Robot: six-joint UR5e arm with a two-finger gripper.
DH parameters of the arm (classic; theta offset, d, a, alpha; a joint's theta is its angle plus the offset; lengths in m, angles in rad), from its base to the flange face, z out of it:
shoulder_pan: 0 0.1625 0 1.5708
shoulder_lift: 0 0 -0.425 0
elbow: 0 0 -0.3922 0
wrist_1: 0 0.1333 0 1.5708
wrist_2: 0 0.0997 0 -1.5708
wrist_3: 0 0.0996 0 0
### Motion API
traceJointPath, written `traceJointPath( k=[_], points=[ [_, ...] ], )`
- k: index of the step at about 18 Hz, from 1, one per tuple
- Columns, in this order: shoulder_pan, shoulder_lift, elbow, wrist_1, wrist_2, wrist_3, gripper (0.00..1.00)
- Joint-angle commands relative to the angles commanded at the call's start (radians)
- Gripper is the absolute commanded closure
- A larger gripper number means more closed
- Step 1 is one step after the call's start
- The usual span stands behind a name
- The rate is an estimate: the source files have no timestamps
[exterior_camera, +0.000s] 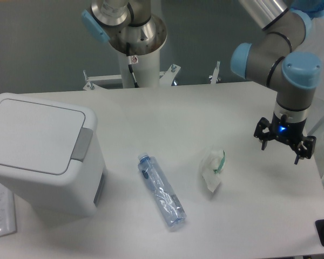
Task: Open the trash can
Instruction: 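Move the open gripper over the table toward the white trash can lid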
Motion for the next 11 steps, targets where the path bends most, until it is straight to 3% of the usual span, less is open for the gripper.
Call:
traceJointPath(
  k=[5, 11],
  points=[
    [-0.021, 0.009, -0.014, -0.002, -0.035, -0.061, 0.00],
    [-0.136, 0.021, 0.043, -0.037, -0.026, -0.507, 0.00]
  ],
)
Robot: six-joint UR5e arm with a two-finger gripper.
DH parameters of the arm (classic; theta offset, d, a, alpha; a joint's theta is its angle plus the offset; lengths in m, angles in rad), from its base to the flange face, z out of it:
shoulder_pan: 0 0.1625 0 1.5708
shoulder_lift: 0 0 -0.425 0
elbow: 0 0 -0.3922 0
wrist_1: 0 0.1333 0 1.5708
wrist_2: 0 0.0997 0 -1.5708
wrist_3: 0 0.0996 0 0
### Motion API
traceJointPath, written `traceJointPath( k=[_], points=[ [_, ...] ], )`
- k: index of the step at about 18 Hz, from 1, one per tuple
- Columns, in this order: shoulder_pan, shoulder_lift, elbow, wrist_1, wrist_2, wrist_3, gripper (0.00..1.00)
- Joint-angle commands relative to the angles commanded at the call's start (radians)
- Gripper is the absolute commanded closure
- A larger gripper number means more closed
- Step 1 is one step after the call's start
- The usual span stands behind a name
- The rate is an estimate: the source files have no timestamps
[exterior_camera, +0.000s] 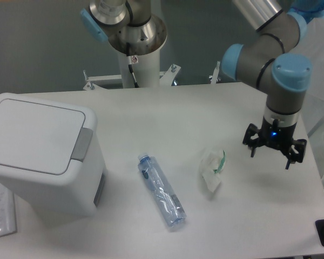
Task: Open the trash can
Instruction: 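Move the open gripper over the table toward the white trash can lid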
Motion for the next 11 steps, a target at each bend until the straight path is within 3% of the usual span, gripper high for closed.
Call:
traceJointPath(
  k=[4, 8, 11],
  points=[
    [-0.058, 0.011, 0.015, -0.019, -0.034, -0.192, 0.00],
    [-0.075, 0.026, 0.043, -0.006, -0.207, -0.511, 0.00],
    [-0.114, 0.049, 0.061, -0.005, -0.303, -0.562, 0.00]
  ],
)
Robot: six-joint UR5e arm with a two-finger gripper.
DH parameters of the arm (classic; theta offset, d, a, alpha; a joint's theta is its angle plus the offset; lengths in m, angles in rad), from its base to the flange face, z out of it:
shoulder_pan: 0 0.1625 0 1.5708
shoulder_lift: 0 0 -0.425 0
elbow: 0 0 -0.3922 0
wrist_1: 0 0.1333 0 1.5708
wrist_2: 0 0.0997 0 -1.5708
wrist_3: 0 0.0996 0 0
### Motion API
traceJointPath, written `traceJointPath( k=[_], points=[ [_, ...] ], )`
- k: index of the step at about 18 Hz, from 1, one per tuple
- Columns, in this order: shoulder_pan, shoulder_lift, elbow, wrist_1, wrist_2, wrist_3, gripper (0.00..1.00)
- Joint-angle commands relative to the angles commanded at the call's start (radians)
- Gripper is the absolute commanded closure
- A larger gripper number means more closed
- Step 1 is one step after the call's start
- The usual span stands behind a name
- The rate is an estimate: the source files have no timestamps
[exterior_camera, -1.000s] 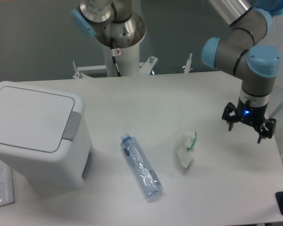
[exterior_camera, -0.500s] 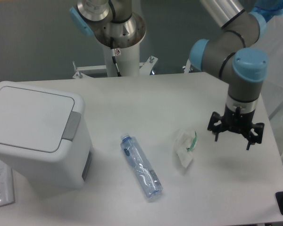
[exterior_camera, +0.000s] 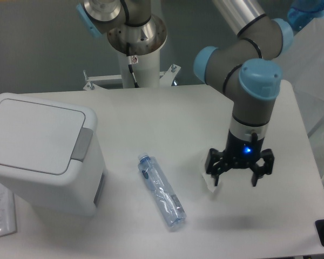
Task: Open the trash can
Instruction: 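Move the open gripper over the table toward the white trash can lid, then lower the gripper finger onto the trash can lid's front edge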
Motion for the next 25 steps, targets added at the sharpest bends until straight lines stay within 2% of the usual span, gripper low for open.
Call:
traceJointPath(
  k=[3, 6, 12, 20, 25],
  points=[
    [-0.038, 0.048, 0.000, 0.000, -0.026, -0.074, 0.00],
    [-0.098, 0.100, -0.006, -0.008, -0.026, -0.084, 0.00],
    [-0.193, 0.175, -0.070, -0.012, -0.026, -0.083, 0.00],
    [-0.221, 0.299, -0.201, -0.009, -0.025, -0.072, 0.00],
    [-0.232, 0.319, -0.238, -0.005, -0.022, -0.074, 0.00]
  ],
)
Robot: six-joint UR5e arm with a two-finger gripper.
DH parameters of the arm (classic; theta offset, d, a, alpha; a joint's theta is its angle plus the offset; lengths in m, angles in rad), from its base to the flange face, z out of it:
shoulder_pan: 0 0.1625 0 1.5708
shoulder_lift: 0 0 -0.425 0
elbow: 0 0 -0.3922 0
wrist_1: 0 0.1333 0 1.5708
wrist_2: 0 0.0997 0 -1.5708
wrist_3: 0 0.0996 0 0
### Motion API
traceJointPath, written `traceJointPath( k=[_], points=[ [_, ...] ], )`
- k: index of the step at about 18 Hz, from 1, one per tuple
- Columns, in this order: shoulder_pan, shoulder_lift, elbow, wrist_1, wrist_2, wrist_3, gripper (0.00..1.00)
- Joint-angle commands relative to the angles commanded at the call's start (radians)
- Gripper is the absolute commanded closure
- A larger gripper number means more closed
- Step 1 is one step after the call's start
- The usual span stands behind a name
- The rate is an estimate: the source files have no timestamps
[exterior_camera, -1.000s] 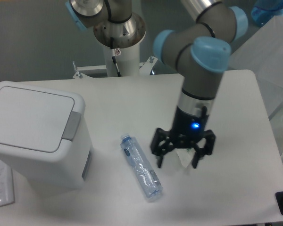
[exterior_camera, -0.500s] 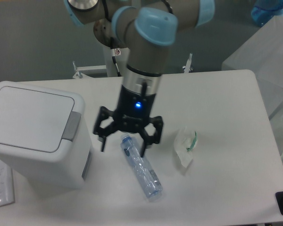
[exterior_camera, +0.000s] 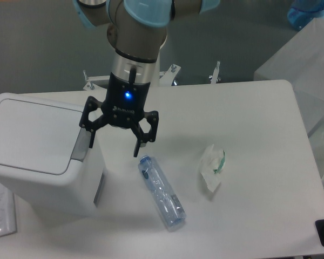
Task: Open the trash can
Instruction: 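Lower the gripper finger onto the trash can lid's front edge, then push the lid edge so the trash can lid flips open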
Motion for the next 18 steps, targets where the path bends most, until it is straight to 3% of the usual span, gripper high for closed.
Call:
traceJointPath(
  k=[18],
  points=[
    [-0.014, -0.037, 0.012, 0.008, 0.003, 0.002, 0.00]
  ],
)
